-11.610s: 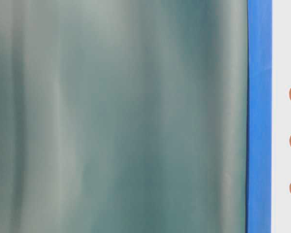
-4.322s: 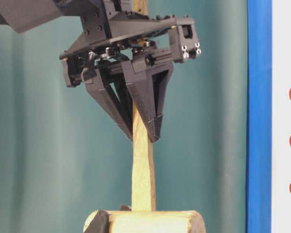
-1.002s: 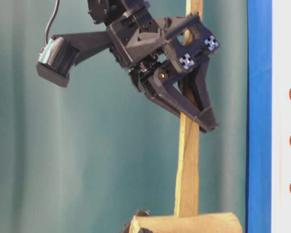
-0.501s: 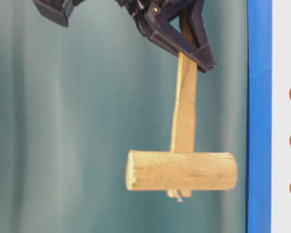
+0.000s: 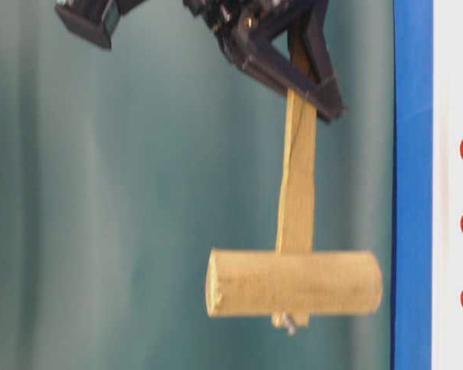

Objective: Hit the mark with a hammer.
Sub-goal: 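Open the left gripper off the mallet head and retract it, then swing the mallet head down onto the left red dot with the right gripper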

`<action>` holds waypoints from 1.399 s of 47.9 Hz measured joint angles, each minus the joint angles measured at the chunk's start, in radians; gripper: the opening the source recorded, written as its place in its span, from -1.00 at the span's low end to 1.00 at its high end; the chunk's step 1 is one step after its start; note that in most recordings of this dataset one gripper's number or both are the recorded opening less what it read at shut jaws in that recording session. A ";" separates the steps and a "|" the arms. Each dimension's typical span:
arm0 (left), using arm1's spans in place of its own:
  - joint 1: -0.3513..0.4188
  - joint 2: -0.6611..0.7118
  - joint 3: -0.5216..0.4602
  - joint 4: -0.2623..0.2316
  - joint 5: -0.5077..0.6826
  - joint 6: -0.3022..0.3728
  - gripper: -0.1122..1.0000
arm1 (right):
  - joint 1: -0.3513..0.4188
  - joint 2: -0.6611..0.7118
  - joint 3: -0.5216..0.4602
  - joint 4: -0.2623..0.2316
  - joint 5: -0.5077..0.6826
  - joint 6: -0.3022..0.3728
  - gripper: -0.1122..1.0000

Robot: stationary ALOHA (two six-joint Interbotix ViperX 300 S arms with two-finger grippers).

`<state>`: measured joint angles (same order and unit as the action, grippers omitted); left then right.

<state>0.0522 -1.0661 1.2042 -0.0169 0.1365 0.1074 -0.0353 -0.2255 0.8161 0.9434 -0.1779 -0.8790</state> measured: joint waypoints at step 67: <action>0.002 -0.003 0.015 -0.002 -0.011 0.000 0.63 | -0.063 0.179 -0.067 0.031 0.011 0.031 -0.77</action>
<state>0.0537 -1.0692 1.2195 -0.0184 0.1258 0.1074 -0.0982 -0.0460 0.7486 0.9741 -0.1672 -0.8483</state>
